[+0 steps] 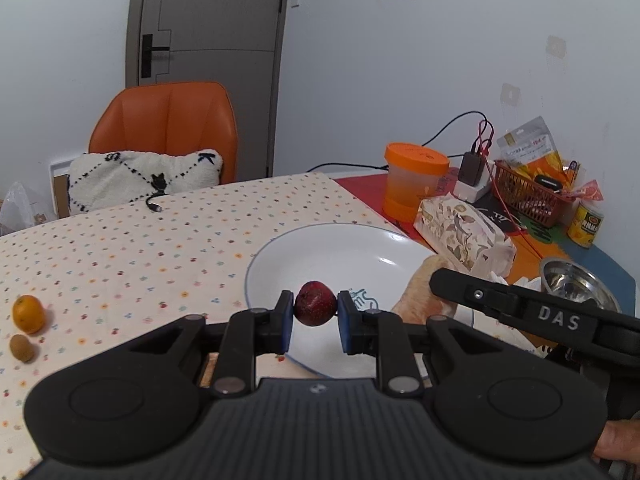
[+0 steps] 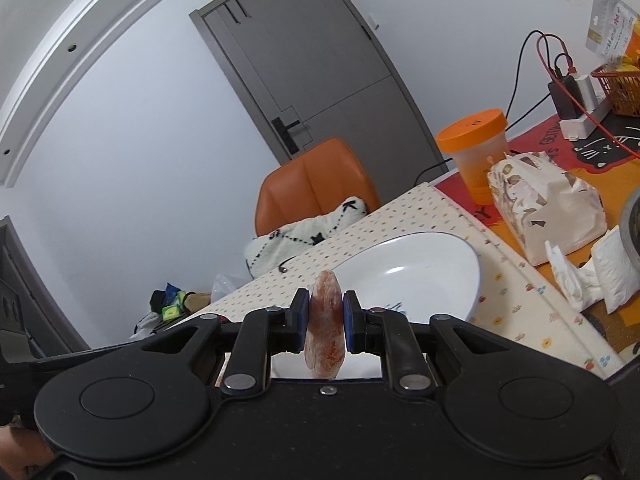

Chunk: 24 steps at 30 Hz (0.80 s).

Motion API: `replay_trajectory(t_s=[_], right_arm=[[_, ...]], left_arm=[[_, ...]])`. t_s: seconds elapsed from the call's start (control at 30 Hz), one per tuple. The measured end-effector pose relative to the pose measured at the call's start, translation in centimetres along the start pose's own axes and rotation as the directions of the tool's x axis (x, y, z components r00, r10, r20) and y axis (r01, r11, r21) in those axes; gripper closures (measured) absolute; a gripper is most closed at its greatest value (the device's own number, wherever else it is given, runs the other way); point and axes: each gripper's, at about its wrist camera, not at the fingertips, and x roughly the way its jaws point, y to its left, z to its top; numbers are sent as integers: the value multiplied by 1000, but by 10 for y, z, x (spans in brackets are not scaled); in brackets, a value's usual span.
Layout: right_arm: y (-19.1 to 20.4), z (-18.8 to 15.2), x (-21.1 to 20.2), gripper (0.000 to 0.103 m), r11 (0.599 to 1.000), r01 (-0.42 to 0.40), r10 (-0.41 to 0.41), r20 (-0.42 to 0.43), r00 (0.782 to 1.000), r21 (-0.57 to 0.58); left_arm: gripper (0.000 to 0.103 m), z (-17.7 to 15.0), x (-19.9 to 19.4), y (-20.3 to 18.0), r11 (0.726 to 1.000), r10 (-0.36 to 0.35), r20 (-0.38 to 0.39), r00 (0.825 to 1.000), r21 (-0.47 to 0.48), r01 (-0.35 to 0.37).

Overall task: Organize fruits
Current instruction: 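Carry the plum and pomelo segment onto the white plate and open both grippers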

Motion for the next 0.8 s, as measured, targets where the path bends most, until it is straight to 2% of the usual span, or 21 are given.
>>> replay_trajectory(t_s=[0.57,0.67,0.73,0.77,0.8], right_arm=[[-17,12,39,85,994,97,-99,-34,994,-57],[-14,16,44,75,988,125,-129,-32,991,-89],[-13,19,46,60,987,124,-128,-40,991,-101],[-12,20,45,48,988,119,-123,-35,992,-98],[-11,21,43,41,989,113,-116,-25,993,-100]], left_arm=[[81,7,38,-16,1000,-4,-47,999,9,4],[81,9,40,-16,1000,-4,-51,999,5,5],[80,9,38,-16,1000,9,-43,999,6,-9],[79,10,38,-16,1000,15,-43,999,8,-14],[79,10,37,-15,1000,15,-41,999,9,-15]])
